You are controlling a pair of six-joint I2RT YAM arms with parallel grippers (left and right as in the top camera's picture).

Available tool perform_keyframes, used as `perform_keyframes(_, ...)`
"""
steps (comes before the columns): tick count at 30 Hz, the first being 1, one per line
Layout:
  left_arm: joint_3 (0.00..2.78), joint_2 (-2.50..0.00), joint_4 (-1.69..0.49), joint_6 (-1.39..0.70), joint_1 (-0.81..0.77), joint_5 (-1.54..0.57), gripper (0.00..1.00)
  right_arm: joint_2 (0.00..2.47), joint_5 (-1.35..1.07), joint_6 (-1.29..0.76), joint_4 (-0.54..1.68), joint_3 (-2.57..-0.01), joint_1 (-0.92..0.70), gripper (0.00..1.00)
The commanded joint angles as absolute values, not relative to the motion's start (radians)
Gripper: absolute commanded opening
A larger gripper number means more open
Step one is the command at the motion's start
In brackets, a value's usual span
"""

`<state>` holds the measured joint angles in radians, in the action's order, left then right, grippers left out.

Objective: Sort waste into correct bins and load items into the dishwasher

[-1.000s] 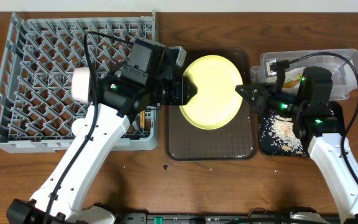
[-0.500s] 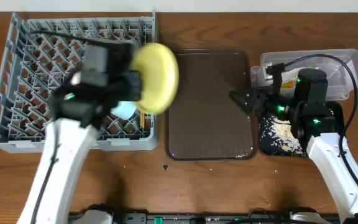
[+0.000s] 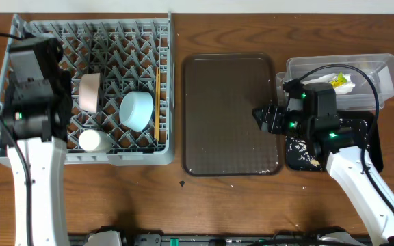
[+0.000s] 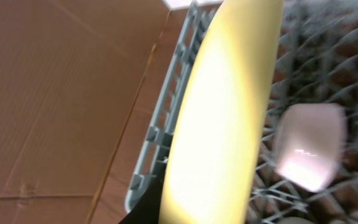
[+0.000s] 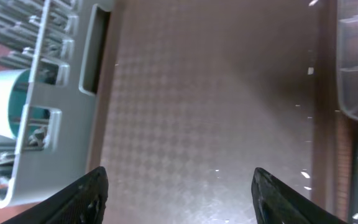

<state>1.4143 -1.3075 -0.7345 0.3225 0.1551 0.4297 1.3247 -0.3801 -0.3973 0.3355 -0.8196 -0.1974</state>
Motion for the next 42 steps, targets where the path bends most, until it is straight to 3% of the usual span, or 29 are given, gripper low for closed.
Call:
perform_keyframes(1, 1.418, -1.401, -0.714, 0.416, 0.205, 0.464, 0.08, 1.320, -0.313, -0.411, 0.336, -0.830, -0.211, 0.72)
perform_keyframes(15, 1.418, -1.695, -0.679, 0.551, 0.218, 0.427, 0.09, 1.320, -0.295, -0.411, 0.335, -0.830, -0.211, 0.75)
perform_keyframes(16, 1.418, -1.702, -0.678, 0.550, 0.218, 0.427, 0.17, 1.320, -0.296, -0.411, 0.335, -0.830, -0.211, 0.74)
perform_keyframes(17, 1.418, -1.705, -0.677, 0.550, 0.218, 0.427, 0.32, 1.320, -0.295, -0.411, 0.335, -0.830, -0.211, 0.75)
perform_keyframes(24, 1.418, -1.642, -0.637, 0.447, 0.216, 0.418, 0.69, 1.320, -0.296, -0.411, 0.341, -0.830, -0.211, 0.75)
perform_keyframes(26, 1.418, -1.587, -0.635, 0.397, 0.216, 0.323, 0.75, 1.320, -0.295, -0.411, 0.344, -0.830, -0.211, 0.75)
perform_keyframes(34, 1.418, -1.409, -0.690, 0.293, 0.197, 0.037, 0.79, 1.320, -0.295, -0.411, 0.351, -0.830, -0.211, 0.75)
perform_keyframes(42, 1.418, -1.279, -0.830, 0.203, -0.012, 0.029, 0.80, 1.320, -0.303, -0.336, 0.370, -0.831, -0.218, 0.77)
